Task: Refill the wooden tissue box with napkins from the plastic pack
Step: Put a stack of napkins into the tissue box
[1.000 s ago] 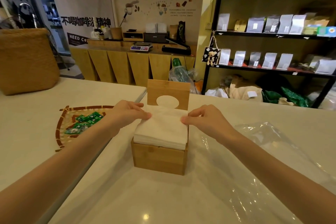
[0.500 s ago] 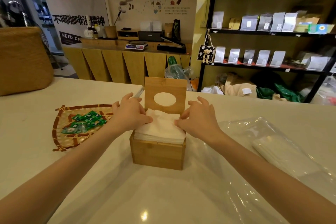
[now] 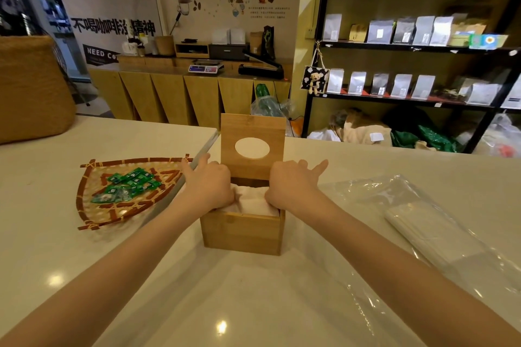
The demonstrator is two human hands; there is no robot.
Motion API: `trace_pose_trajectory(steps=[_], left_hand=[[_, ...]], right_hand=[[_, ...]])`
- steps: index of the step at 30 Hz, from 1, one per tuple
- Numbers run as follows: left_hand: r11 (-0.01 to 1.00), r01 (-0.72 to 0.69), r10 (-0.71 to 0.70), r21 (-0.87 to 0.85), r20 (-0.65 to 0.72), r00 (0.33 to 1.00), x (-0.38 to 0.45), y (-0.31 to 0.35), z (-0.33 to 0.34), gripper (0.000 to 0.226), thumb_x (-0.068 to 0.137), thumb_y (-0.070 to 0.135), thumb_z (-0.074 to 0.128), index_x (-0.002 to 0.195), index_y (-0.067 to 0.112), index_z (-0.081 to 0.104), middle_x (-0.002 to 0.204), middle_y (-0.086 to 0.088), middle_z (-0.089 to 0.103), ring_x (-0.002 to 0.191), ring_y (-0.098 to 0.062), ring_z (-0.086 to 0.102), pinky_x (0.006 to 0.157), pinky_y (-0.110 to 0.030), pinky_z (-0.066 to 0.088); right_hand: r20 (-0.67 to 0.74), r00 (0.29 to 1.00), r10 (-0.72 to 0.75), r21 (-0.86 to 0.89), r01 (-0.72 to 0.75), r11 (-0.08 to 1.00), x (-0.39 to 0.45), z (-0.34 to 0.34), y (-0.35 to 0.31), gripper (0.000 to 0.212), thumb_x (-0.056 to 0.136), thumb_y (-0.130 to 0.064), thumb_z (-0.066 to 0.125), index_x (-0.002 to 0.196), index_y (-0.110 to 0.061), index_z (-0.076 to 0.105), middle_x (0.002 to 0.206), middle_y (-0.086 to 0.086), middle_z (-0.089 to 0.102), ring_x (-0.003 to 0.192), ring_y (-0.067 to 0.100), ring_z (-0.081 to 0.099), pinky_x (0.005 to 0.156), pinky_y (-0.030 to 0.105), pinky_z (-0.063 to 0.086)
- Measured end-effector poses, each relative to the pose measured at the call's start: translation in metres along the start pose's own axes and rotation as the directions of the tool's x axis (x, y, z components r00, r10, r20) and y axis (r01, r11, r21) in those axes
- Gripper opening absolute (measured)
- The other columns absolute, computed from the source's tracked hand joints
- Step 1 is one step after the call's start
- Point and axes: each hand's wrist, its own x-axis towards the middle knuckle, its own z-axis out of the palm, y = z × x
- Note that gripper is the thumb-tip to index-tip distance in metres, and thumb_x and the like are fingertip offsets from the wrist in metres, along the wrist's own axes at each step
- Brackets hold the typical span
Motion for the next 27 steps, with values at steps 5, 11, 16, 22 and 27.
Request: trace_pose_trajectory(steps=[5, 11, 16, 22, 27], left_hand=[[0.996, 0.023, -0.021, 0.092, -0.024, 0.999, -0.003, 0.005, 0.000, 0.021, 0.082, 0.038, 0.056, 0.075, 0.020, 0.049, 0.126, -0.007, 0.055, 0.138, -0.030, 0.019, 0.108, -0.065, -0.002], [0.977, 0.060, -0.025, 0.206, -0.169, 0.985, -0.009, 0.005, -0.001, 0.022, 0.081, 0.032, 0.060, 0.100, 0.021, 0.061, 0.135, -0.009, 0.049, 0.139, -0.033, 0.018, 0.107, -0.067, -0.001], [0.999, 0.021, -0.022, 0.049, 0.004, 1.000, -0.014, 0.001, -0.011, 0.026, 0.078, 0.035, 0.065, 0.103, 0.030, 0.065, 0.138, -0.006, 0.046, 0.139, -0.037, 0.012, 0.104, -0.071, -0.003], [0.996, 0.032, -0.044, 0.079, 0.162, 0.986, -0.009, 0.001, -0.004, 0.041, 0.086, 0.025, 0.053, 0.127, 0.027, 0.049, 0.153, -0.009, 0.018, 0.140, -0.041, -0.010, 0.101, -0.073, -0.009], [0.982, 0.038, -0.067, 0.187, 0.149, 0.987, -0.003, -0.001, 0.000, 0.042, 0.087, 0.021, 0.050, 0.128, 0.029, 0.048, 0.154, -0.008, 0.017, 0.140, -0.039, -0.013, 0.100, -0.073, -0.011]], right_hand=[[-0.037, 0.999, 0.015, -0.074, -0.018, 0.997, 0.001, 0.002, -0.006, 0.021, 0.078, -0.012, 0.058, 0.061, -0.015, 0.047, 0.066, 0.004, 0.052, 0.091, 0.029, 0.059, 0.102, 0.074, 0.000], [-0.283, 0.959, -0.032, -0.015, 0.029, 0.999, -0.003, 0.007, 0.007, 0.021, 0.082, -0.014, 0.059, 0.066, -0.014, 0.045, 0.065, 0.001, 0.048, 0.105, 0.029, 0.052, 0.107, 0.069, 0.003], [0.168, 0.985, -0.035, 0.248, -0.008, 0.969, -0.002, -0.008, 0.014, 0.033, 0.074, -0.026, 0.070, 0.106, -0.022, 0.064, 0.116, 0.003, 0.060, 0.118, 0.030, 0.044, 0.107, 0.065, 0.016], [0.317, 0.947, -0.052, 0.018, 0.049, 0.999, -0.003, -0.007, 0.007, 0.008, 0.080, -0.017, 0.054, 0.088, -0.014, 0.054, 0.109, 0.009, 0.058, 0.113, 0.034, 0.048, 0.102, 0.076, 0.006], [0.250, 0.968, 0.018, -0.231, 0.042, 0.972, 0.000, -0.002, -0.005, 0.025, 0.082, -0.017, 0.053, 0.107, -0.013, 0.056, 0.115, 0.012, 0.057, 0.114, 0.038, 0.050, 0.096, 0.080, 0.005]])
